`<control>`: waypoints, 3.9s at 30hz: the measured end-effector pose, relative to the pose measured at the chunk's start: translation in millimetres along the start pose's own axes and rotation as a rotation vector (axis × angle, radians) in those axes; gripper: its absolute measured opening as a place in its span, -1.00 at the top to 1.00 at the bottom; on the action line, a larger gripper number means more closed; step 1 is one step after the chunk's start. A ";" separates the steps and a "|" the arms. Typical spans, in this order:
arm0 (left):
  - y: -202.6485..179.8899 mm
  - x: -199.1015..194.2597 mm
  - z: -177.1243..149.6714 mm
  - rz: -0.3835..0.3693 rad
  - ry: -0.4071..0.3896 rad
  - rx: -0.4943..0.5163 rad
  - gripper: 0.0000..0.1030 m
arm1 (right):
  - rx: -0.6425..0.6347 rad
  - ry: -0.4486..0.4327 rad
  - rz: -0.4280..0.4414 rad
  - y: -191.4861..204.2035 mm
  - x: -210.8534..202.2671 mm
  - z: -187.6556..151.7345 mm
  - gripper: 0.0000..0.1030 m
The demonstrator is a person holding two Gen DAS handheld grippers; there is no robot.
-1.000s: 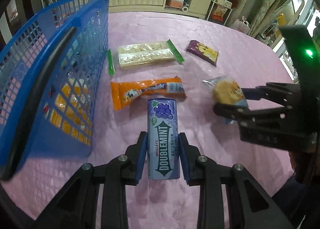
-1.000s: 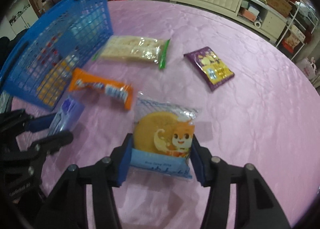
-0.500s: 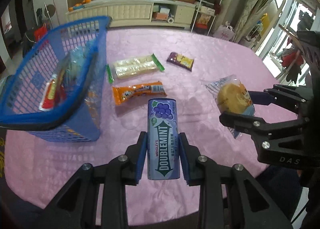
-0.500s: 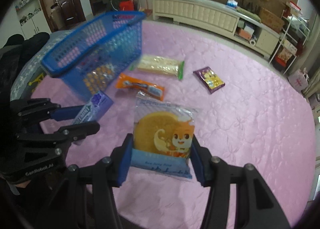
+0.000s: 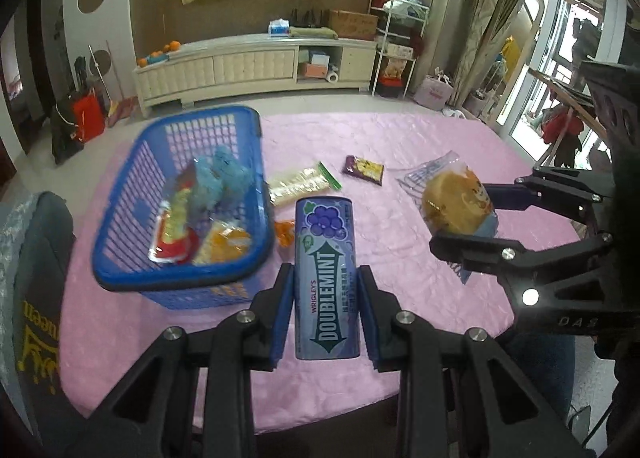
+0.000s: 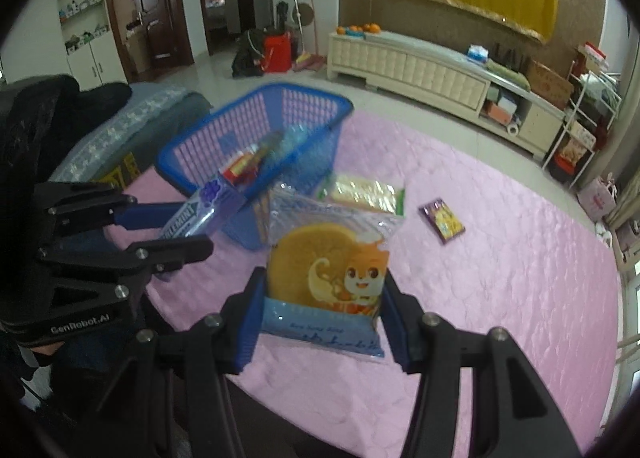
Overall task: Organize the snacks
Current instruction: 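Carry the gum bottle and cake pouch over the blue basket, then open the left gripper to drop the gum while the right drops the cake pouch, then withdraw both grippers from the basket toward the orange stick snack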
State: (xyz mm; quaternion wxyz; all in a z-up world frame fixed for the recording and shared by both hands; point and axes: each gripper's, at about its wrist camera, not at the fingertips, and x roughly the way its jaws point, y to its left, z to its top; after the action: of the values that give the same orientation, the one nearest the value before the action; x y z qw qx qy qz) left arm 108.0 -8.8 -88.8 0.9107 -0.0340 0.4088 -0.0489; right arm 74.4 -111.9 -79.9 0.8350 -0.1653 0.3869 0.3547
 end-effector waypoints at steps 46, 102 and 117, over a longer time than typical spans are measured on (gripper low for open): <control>142.9 9.1 62.3 0.031 -0.020 -0.045 0.52 | 0.036 0.004 0.055 36.7 73.7 97.9 -0.13; 159.5 11.4 78.0 0.039 0.030 -0.059 -0.37 | 0.064 0.045 -0.120 3.8 82.8 130.0 -0.99; 91.7 -8.1 75.1 -0.017 0.009 -0.083 -0.41 | 0.112 -0.037 -0.121 -36.7 22.4 85.1 -0.99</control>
State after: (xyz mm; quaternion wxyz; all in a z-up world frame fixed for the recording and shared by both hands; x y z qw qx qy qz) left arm 164.4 84.9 -42.4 0.9062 -0.0751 0.4141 -0.0399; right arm 155.9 -80.1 -42.0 0.8698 -0.1347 0.3799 0.2845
